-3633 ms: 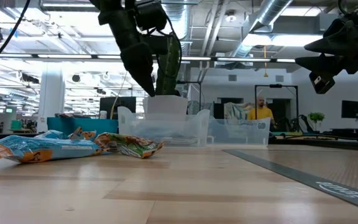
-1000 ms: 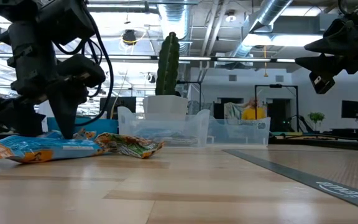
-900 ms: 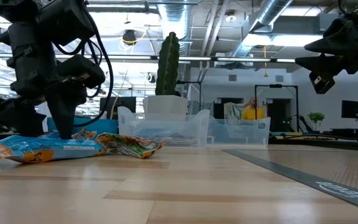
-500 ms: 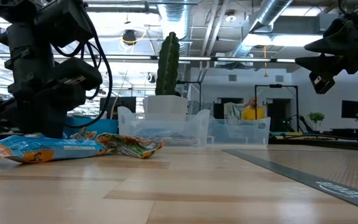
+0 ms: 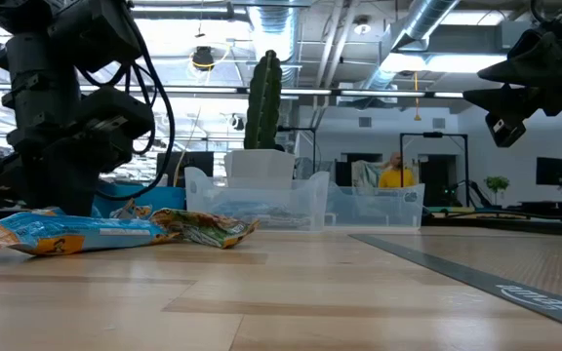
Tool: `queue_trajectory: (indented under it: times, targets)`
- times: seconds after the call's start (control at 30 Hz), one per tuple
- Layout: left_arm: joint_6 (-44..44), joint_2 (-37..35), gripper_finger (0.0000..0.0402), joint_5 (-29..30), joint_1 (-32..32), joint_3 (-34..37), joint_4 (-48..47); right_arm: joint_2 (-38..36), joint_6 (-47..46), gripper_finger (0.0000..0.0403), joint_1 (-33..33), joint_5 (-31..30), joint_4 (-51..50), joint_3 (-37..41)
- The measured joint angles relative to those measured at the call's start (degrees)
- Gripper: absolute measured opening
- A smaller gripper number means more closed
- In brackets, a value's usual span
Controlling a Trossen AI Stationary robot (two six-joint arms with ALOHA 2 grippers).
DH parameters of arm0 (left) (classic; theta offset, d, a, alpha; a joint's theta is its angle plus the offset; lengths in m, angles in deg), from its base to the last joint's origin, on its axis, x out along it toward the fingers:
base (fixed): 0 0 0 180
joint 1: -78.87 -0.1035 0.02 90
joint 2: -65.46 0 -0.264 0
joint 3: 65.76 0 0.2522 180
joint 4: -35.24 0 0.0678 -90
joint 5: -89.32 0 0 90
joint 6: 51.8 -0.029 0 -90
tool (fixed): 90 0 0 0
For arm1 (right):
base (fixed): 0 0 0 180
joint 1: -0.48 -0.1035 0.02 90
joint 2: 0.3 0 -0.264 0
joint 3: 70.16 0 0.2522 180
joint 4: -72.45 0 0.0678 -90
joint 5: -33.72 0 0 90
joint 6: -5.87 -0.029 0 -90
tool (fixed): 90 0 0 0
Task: Pick and place Granola Bars by type
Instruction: Put the yellow granola bar into the top transparent bin
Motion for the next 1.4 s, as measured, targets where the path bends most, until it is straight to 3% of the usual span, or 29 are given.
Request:
queue_trajectory:
  times: [0.3,0.53,0.77,0.9,1.17,1.4]
  targets:
    - [-3.0,-3.7,0.0080,0.1,0.0,0.0,1.4,0.0,-0.3,0.0144,0.0,-0.5,0.4,0.0]
    - [-4.3,-7.6,0.0080,1.9,0.0,0.0,1.5,0.0,-19.4,0.0137,0.0,-2.1,10.5,0.0]
    - [-6.3,-11.4,0.0080,4.5,0.0,0.0,3.1,0.0,-29.6,0.0139,0.0,-2.3,15.5,0.0]
    - [-9.0,-13.5,0.0080,8.1,0.0,-0.1,7.8,0.0,-34.9,0.0136,0.0,-6.1,14.9,0.0]
    - [-15.0,-14.5,0.0080,13.5,-2.0,-0.1,19.3,3.6,-35.6,0.0138,0.0,-7.7,14.5,-0.2]
    - [-19.6,-14.5,0.0080,13.4,-6.1,-0.8,26.4,14.9,-31.2,0.0138,0.0,-7.8,15.0,-5.5]
